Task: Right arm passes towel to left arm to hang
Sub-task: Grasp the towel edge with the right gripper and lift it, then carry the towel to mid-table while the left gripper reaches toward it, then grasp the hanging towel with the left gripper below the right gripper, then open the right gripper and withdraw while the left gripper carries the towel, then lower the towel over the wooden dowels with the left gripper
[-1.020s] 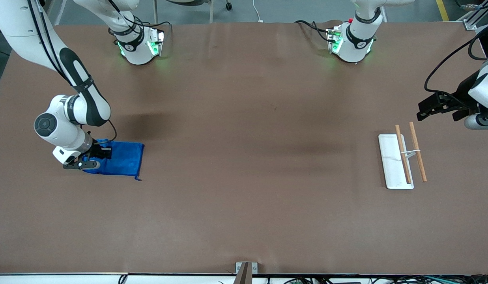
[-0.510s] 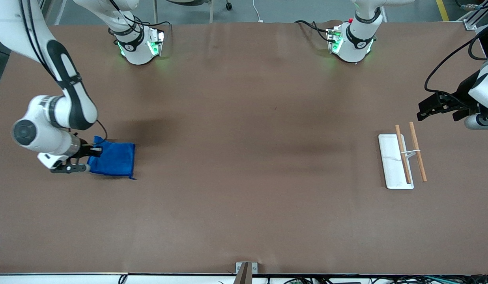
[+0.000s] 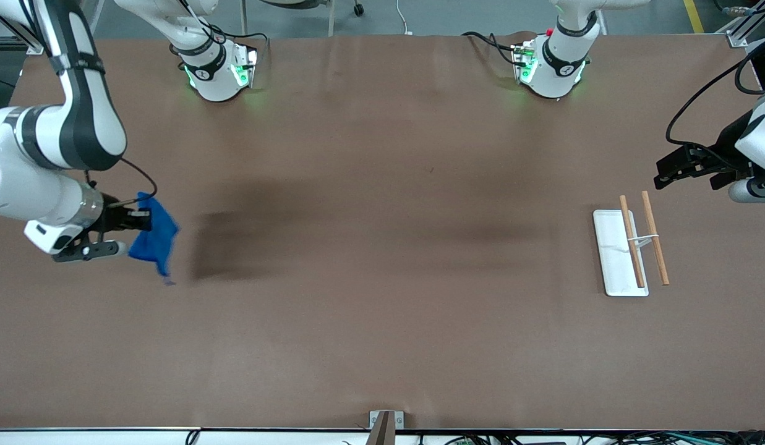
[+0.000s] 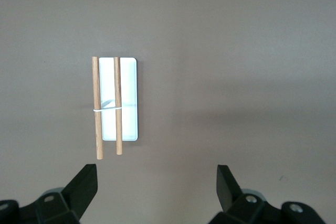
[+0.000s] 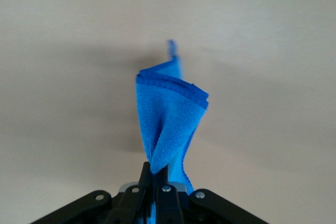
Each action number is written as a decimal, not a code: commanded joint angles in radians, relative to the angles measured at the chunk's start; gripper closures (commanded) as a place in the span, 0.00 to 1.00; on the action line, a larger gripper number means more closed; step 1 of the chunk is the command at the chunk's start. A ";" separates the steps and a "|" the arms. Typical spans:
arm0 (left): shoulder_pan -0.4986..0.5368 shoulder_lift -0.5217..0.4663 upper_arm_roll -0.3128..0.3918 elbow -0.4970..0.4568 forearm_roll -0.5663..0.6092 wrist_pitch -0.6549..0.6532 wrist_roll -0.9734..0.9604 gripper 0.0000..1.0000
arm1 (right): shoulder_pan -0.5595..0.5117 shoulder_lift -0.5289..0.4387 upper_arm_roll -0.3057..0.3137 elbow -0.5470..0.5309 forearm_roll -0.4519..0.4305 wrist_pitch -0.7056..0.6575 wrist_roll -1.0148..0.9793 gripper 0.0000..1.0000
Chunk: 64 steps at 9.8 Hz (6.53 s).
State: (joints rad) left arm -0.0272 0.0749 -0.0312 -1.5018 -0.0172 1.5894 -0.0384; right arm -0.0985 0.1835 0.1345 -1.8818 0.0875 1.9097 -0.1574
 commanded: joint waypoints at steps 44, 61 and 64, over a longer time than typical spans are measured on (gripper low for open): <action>0.053 0.551 -0.184 -0.023 -1.320 -0.315 0.382 1.00 | 0.079 0.175 0.732 0.199 1.438 0.727 0.131 0.00; 0.203 0.304 -0.191 0.242 -0.076 -0.359 0.247 1.00 | 0.000 -0.166 -0.131 0.194 -0.021 -0.136 0.176 0.00; 0.230 0.278 -0.188 0.239 -0.060 -0.355 0.262 1.00 | 0.013 -0.243 -0.196 0.296 -0.078 -0.337 0.193 0.00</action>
State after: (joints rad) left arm 0.2057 0.3655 -0.2194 -1.2409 -0.1064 1.2247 0.2210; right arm -0.1003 -0.0169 -0.0285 -1.5984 0.0300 1.6149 0.0106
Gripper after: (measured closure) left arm 0.978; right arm 0.000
